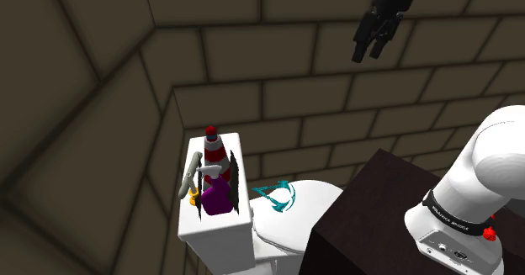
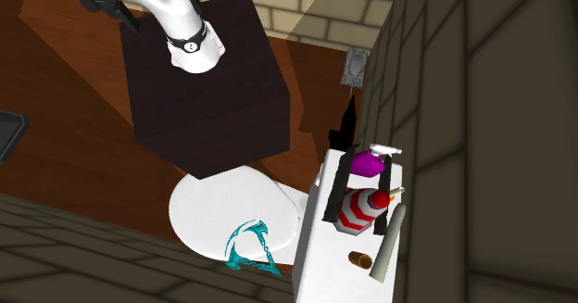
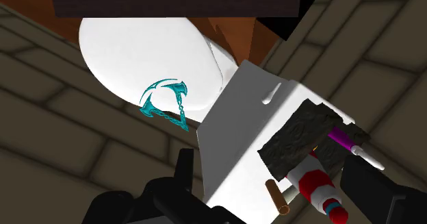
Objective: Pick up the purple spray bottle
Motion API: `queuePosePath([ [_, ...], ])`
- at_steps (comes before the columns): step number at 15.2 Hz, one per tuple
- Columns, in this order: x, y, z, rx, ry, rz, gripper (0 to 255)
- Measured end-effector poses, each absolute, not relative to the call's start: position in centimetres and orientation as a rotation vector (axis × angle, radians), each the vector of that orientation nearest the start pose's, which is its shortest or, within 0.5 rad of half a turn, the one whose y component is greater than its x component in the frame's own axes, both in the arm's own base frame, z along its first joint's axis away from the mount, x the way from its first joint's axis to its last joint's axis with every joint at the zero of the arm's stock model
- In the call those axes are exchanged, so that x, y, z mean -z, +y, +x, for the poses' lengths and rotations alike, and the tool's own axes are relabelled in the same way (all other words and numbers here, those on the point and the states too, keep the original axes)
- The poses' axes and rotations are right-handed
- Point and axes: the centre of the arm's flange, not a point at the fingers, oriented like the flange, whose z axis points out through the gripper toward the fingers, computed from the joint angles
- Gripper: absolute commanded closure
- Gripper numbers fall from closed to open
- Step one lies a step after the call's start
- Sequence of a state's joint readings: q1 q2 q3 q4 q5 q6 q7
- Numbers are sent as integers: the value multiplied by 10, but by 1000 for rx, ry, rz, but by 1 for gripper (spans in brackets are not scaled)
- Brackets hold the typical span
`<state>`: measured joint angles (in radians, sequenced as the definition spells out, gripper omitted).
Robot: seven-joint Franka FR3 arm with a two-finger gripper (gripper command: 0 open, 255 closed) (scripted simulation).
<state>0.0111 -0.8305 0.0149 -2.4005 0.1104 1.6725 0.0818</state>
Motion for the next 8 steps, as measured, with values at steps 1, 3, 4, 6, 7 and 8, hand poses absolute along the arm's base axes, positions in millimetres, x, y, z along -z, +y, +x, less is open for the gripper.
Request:
queuePosePath([
  [1,-593,20,304,148,100,-3032,0],
  [3,-584,27,316,148,56,-3035,0],
  [4,-578,33,323,150,26,-3037,0],
  [6,-565,50,341,153,-42,-3041,0],
  [7,-556,56,349,155,-77,-3042,0],
  [8,-549,64,359,158,-112,-3042,0],
])
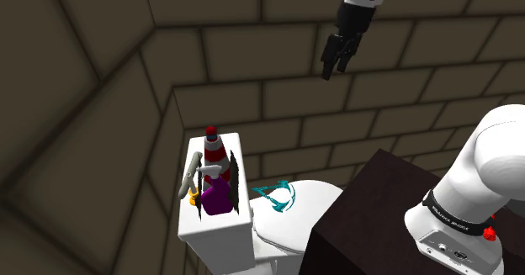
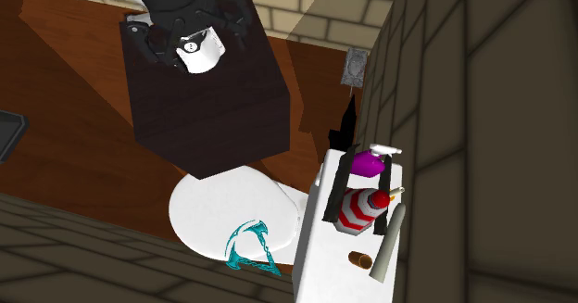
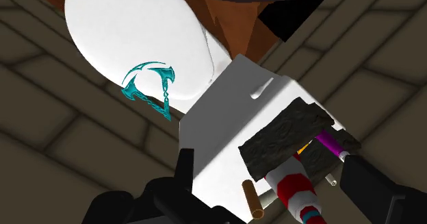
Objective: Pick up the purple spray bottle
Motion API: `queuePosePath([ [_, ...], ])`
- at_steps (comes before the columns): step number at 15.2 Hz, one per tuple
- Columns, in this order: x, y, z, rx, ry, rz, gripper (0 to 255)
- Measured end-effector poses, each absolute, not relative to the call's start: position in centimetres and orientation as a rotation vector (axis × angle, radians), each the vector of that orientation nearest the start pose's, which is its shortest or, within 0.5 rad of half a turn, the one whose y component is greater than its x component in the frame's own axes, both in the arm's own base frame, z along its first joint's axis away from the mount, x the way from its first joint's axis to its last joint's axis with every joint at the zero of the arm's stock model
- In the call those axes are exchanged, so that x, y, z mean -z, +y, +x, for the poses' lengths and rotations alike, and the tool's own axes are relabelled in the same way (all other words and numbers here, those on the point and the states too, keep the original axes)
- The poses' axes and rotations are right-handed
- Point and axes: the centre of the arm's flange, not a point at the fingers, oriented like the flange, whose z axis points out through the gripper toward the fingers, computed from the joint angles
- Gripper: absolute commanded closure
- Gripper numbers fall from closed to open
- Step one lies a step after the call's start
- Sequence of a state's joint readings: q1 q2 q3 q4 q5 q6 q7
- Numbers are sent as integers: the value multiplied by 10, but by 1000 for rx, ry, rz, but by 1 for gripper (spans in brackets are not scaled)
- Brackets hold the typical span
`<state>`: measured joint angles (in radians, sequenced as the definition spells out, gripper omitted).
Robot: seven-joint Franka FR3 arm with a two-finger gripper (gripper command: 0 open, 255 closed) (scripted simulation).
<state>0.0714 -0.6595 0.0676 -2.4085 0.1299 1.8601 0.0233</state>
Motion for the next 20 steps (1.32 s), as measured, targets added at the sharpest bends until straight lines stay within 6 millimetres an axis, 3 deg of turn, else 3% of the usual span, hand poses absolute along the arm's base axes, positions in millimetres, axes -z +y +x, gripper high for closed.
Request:
queuePosePath([
  [7,-502,116,408,175,-362,-3036,0],
  [20,-406,241,486,200,-826,-2970,0],
])
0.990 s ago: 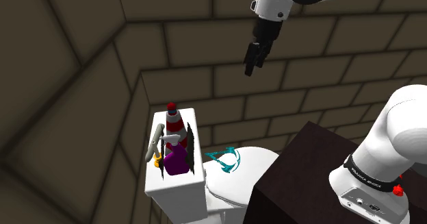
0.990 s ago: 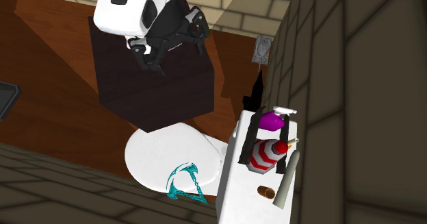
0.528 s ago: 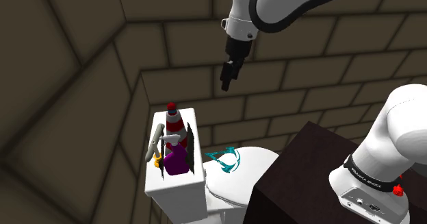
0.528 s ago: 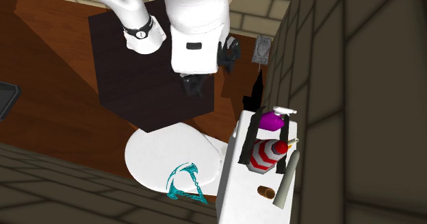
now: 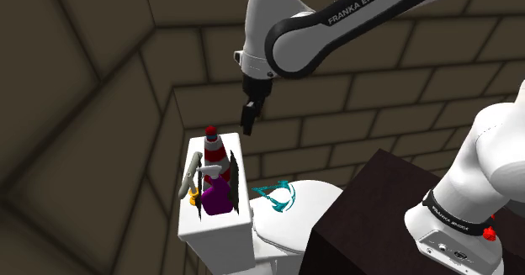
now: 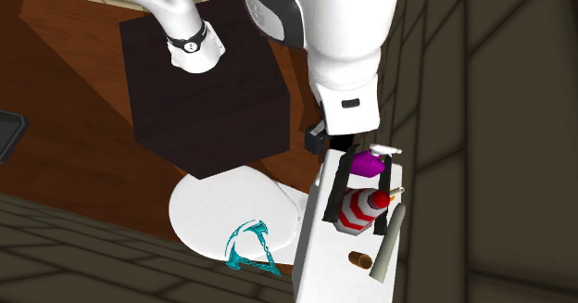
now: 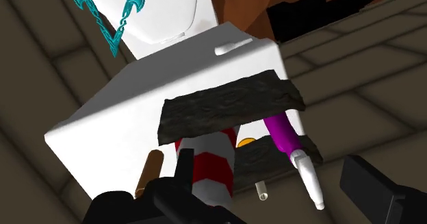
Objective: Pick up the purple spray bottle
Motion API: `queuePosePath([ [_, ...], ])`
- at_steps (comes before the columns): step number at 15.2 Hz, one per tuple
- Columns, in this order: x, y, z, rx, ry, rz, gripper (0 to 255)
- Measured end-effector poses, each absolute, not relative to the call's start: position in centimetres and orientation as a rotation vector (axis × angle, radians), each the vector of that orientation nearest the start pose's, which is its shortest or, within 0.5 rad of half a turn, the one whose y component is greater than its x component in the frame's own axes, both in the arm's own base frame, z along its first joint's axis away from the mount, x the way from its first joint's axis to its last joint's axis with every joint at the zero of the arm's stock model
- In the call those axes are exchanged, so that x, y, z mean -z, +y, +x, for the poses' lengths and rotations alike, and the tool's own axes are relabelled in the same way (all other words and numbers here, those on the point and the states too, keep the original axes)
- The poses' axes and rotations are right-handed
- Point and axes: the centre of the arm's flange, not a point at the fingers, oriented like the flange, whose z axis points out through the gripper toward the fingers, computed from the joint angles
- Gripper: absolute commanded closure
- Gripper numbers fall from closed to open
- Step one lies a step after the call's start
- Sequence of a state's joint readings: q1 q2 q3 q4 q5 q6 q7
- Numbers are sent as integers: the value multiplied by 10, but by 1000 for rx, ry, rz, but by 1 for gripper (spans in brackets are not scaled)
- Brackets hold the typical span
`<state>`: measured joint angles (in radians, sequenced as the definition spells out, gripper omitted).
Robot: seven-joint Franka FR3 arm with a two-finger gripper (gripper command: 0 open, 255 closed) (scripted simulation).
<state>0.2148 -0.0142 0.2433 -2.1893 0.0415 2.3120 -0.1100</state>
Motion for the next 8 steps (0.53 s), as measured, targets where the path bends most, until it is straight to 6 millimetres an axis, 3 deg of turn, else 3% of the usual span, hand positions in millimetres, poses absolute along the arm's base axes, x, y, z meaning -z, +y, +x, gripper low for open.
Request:
queuePosePath([
  [8,-351,325,516,214,-1106,-2895,0],
])
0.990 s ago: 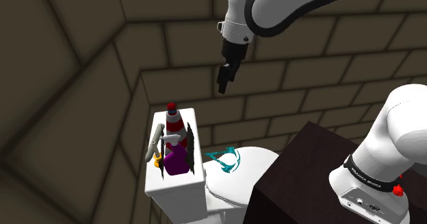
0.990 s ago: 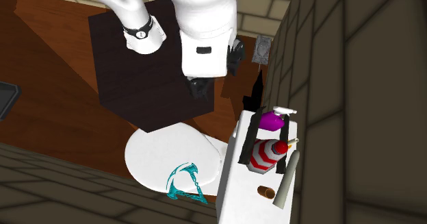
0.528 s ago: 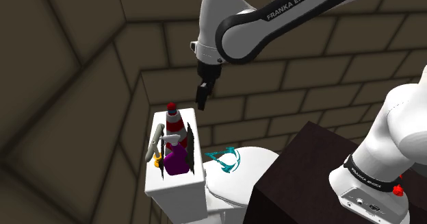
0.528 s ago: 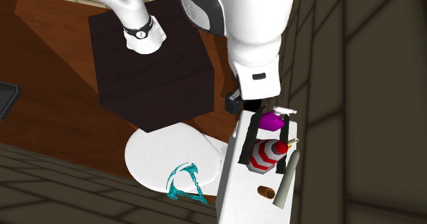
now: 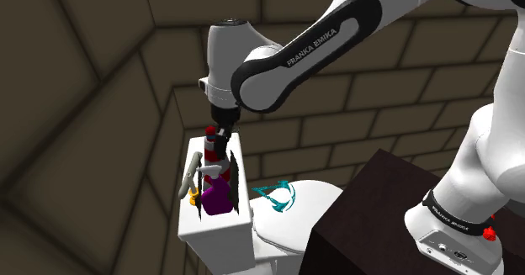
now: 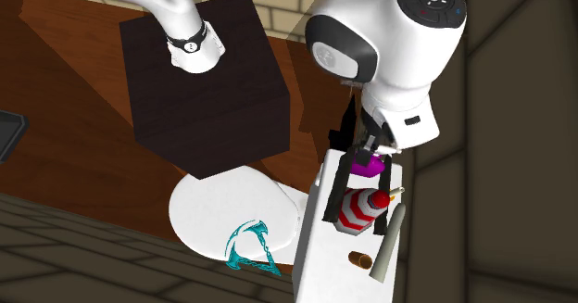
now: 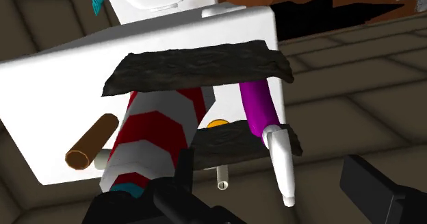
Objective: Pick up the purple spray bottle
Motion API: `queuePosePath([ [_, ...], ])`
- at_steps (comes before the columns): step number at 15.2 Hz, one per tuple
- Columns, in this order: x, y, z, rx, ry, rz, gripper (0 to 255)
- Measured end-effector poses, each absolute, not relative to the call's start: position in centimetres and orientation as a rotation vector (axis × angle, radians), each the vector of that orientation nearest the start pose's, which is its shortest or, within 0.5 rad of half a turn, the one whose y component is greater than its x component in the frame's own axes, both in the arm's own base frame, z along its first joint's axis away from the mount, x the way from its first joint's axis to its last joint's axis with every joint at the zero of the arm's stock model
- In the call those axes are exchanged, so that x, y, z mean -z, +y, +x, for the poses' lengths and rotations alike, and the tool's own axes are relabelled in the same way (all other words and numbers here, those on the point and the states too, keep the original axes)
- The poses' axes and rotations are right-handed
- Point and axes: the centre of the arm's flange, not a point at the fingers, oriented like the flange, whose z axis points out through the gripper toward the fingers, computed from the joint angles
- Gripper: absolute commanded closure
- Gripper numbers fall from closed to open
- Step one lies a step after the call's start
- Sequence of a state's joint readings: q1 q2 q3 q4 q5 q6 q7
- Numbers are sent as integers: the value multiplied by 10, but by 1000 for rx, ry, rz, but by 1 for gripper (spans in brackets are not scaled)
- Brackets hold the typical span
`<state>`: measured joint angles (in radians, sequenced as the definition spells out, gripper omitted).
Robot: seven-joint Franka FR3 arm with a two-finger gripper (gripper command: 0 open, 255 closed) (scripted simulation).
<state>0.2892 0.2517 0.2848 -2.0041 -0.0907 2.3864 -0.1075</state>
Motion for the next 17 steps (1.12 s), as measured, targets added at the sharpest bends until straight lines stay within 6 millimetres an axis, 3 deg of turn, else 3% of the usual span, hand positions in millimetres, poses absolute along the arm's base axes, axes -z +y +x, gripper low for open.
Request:
queuePosePath([
  [5,-313,371,524,220,-1263,-2840,0],
  [13,-273,377,526,221,-1282,-2833,0],
  [14,-271,377,526,221,-1282,-2833,255],
  [17,-270,378,526,223,-1282,-2832,255],
])
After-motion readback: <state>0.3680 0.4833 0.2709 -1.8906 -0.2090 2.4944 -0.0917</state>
